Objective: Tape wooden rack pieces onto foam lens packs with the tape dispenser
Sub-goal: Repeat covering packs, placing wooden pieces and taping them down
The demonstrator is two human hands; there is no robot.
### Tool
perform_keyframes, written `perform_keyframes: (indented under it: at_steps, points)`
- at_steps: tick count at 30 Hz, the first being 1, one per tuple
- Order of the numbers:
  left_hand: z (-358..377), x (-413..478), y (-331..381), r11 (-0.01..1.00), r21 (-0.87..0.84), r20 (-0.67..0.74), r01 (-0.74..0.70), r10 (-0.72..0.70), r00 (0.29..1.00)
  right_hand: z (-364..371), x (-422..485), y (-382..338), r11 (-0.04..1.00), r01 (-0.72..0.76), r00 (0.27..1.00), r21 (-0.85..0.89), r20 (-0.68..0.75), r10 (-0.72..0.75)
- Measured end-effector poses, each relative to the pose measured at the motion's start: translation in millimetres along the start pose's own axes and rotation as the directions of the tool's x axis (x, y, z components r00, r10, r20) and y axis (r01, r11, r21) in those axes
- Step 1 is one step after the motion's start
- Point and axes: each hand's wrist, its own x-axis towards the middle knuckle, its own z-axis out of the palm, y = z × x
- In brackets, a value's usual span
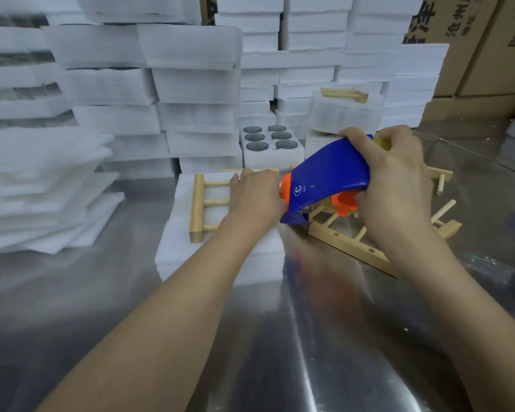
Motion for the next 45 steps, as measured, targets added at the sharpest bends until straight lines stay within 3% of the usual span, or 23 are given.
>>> perform_keyframes:
  at_steps: [12, 15, 18, 20, 23, 25, 28, 30, 33, 36, 41, 43, 45]
  points:
    - [3, 1, 1, 1.0, 0.015, 0.0, 0.006, -0.006, 1.0, -1, 1, -6, 0.997, 0.003, 1.0, -0.076, 0.022, -0.001]
    - [4, 2, 2, 1.0, 0.005, -0.016, 0.002, -0.002, 1.0, 2, 2, -3, 0.986, 0.021, 1.0, -0.165, 0.014, -0.019]
    - [5, 4, -1, 1.0, 0.006, -0.015, 0.001, -0.001, 1.0, -5, 11, 19, 0.989, -0.147, 0.987, 0.034, -0.061, 0.149]
    - [5, 3, -2, 1.0, -0.001, -0.004, 0.0, 0.0, 1.0, -12, 18, 41, 0.889, -0.329, 0.93, 0.319, -0.054, 0.364]
    - [7, 4, -3, 0.998, 0.055, 0.007, -0.013, 0.013, 1.0, -12, 25, 68, 0.467, -0.592, 0.754, 0.656, 0.248, 0.608]
    - [8, 6, -2, 0.995, 0.102, 0.019, -0.013, 0.011, 1.0, -6, 27, 78, 0.297, -0.718, 0.65, 0.629, 0.456, 0.608]
    - [9, 7, -2, 0.984, 0.178, 0.041, -0.004, -0.004, 0.999, 4, 28, 80, 0.251, -0.792, 0.585, 0.557, 0.573, 0.574]
    - [9, 7, -2, 0.976, 0.219, 0.05, 0.005, -0.016, 0.999, 13, 25, 78, 0.277, -0.804, 0.581, 0.526, 0.595, 0.555]
    - [9, 7, 0, 0.969, 0.248, 0.065, 0.016, -0.033, 0.997, 28, 23, 74, 0.468, -0.775, 0.632, 0.425, 0.533, 0.563]
    - [9, 6, 1, 0.966, 0.259, 0.087, 0.019, -0.043, 0.995, 32, 22, 74, 0.59, -0.718, 0.695, 0.369, 0.438, 0.571]
    - [9, 8, 2, 0.958, 0.285, 0.162, 0.011, -0.06, 0.985, 37, 21, 80, 0.693, -0.69, 0.711, 0.208, 0.372, 0.597]
    - [9, 9, 2, 0.961, 0.278, 0.185, 0.004, -0.057, 0.981, 38, 20, 77, 0.793, -0.597, 0.798, 0.121, 0.192, 0.571]
    - [7, 9, 4, 0.954, 0.301, 0.225, -0.013, -0.057, 0.973, 32, 16, 66, 0.89, -0.427, 0.896, 0.16, -0.056, 0.44]
